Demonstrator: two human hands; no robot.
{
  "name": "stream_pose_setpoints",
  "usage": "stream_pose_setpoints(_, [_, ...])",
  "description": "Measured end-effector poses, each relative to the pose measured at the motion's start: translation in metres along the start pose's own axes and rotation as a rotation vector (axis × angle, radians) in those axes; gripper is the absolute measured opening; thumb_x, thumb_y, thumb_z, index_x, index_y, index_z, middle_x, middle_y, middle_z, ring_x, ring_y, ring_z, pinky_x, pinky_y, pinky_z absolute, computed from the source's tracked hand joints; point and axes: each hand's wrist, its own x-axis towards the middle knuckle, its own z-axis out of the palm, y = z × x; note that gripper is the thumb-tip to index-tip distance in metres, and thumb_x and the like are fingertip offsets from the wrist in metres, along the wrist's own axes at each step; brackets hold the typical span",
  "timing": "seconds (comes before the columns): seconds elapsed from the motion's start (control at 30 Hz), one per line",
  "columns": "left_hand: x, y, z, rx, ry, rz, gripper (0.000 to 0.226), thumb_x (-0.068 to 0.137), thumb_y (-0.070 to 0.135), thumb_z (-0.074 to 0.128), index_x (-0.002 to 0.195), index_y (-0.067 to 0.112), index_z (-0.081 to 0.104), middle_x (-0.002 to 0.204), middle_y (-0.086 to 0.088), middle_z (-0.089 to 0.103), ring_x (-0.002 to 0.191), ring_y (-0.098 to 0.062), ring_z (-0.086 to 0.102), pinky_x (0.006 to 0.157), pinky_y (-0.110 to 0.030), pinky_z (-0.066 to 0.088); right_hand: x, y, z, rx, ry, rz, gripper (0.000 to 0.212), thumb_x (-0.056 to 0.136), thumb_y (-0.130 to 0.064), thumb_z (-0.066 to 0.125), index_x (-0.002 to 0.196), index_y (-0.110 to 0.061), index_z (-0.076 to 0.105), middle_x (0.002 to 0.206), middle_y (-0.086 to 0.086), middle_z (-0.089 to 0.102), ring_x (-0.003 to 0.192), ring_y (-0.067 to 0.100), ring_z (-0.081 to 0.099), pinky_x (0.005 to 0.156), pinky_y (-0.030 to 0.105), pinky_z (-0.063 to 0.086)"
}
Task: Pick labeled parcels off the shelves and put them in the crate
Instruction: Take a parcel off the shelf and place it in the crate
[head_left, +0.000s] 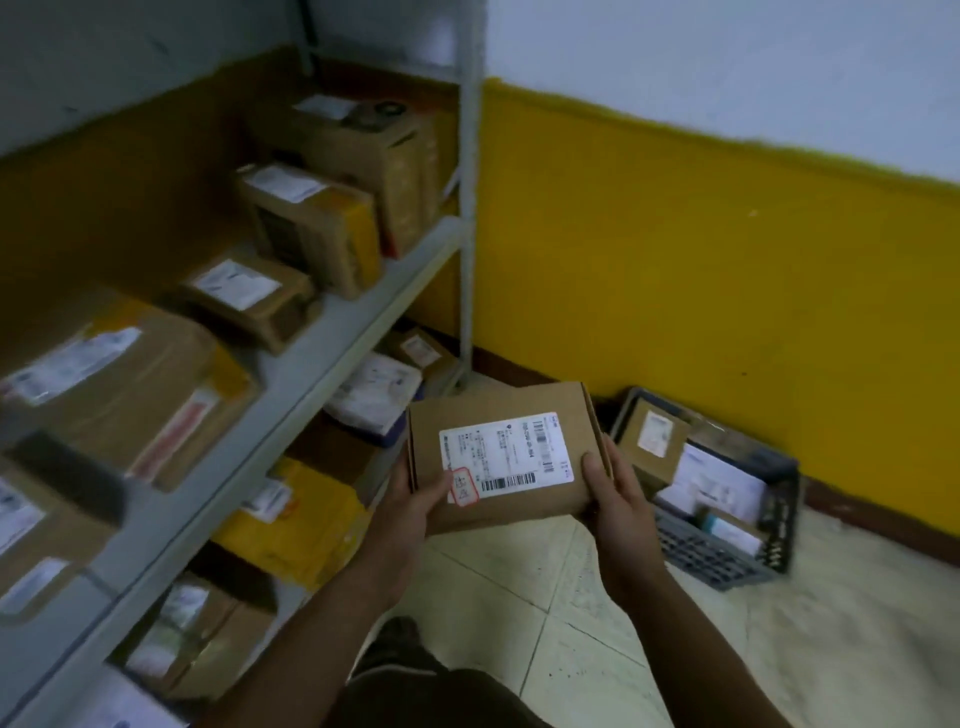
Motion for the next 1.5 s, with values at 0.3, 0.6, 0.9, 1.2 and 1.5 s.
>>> stream_pose_setpoints(0.3, [0.083,-0.01,0.109,0.23,-0.206,-0.134,0.053,0.093,0.027,0.059,0.141,0.036,0.04,0.122,0.006,0.066,0.11,-0.017,0.063,0.103,-0.047,0.044,0.049,-0.004,-0.087,-0.088,0.232,-0.026,0.038,0.1,-0.039,0.046,0.137,-0.044,0.041,0.122,-0.011,0.061,0.108,0.008,0.06,0.076,0.025,0.056])
stream_pose_setpoints(0.6, [0.194,-0.009,0.253,0.285,-0.428,-0.244,0.047,0.092,0.024,0.062,0.136,0.03,0.048,0.117,0.004,0.07,0.106,-0.018,0.066,0.102,-0.048,0.046,0.131,-0.047,-0.186,-0.037,0.475,0.004,0.039,0.099,-0.036,0.051,0.136,-0.046,0.045,0.127,-0.011,0.06,0.111,0.01,0.06,0.087,0.035,0.056])
stream_pose_setpoints(0.9, [0.236,-0.019,0.361,0.357,-0.582,-0.302,0.045,0.09,0.02,0.064,0.13,0.033,0.05,0.119,0.003,0.068,0.108,-0.017,0.064,0.101,-0.042,0.047,0.171,-0.054,-0.277,0.12,0.643,0.098,0.045,0.1,-0.026,0.051,0.144,-0.025,0.045,0.127,0.004,0.062,0.108,0.016,0.064,0.079,0.029,0.056])
stream_pose_setpoints(1.2, [0.235,-0.094,0.463,0.202,-0.399,-0.571,0.045,0.086,0.023,0.064,0.13,0.019,0.056,0.125,-0.005,0.066,0.116,-0.022,0.06,0.102,-0.038,0.045,0.225,-0.044,-0.419,0.164,0.563,0.224,0.045,0.098,-0.027,0.053,0.142,-0.03,0.045,0.131,0.003,0.06,0.115,0.02,0.061,0.09,0.042,0.055])
stream_pose_setpoints(1.5, [0.243,-0.226,0.567,-0.234,-0.004,-0.863,0.032,0.091,0.013,0.056,0.122,0.015,0.062,0.117,-0.009,0.07,0.115,-0.026,0.061,0.1,-0.039,0.045,0.286,0.032,-0.529,0.146,0.574,0.449,0.053,0.094,-0.035,0.058,0.143,-0.027,0.04,0.131,0.002,0.06,0.114,0.021,0.062,0.098,0.046,0.052])
